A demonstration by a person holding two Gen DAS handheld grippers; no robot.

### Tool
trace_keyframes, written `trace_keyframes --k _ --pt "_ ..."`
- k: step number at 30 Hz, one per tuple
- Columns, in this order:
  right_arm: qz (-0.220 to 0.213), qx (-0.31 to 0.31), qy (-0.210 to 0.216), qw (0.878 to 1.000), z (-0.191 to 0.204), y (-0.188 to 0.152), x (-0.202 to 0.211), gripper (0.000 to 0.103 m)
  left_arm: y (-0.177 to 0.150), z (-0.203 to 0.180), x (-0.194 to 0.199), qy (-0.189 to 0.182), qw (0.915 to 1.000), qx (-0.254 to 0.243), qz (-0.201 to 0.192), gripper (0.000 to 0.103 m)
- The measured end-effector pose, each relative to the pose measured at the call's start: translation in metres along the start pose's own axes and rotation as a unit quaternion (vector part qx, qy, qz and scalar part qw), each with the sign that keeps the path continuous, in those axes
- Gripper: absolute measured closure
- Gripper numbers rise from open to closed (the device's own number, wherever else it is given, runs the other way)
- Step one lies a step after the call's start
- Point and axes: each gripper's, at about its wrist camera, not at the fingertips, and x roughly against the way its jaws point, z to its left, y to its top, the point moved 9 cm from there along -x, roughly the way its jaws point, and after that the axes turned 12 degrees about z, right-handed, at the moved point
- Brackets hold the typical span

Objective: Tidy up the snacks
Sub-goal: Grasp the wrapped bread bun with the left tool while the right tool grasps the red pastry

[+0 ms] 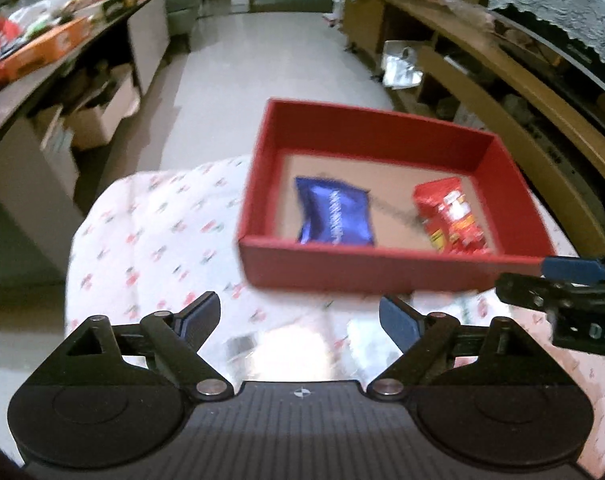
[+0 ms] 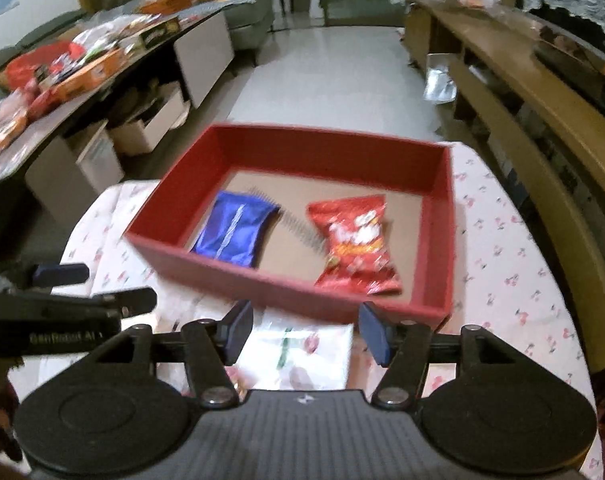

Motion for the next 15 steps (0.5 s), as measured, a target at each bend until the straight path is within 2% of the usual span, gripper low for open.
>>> trace_keyframes --k 5,8,13,15 --pt "0.012 0.004 0.007 1.000 0.011 -0.012 -0.001 0.026 -0.015 0.017 -0.008 -0.008 0.9993 0.029 0.024 0.012" --pt "0.014 0.006 0.009 1.000 0.016 -0.013 -0.003 0.026 -0.020 0.020 -0.018 -0.025 0.9975 0.051 0.043 0.011" --pt "0.016 0.011 0.017 1.000 0.021 -0.014 -0.003 0.026 -0.027 0.016 -0.043 -0.018 0.9948 0.066 0.076 0.006" --pt "0.020 0.012 0.020 1.000 0.022 -0.015 -0.004 0.025 -0.026 0.013 -0.052 -0.004 0.9941 0.071 0.082 0.003"
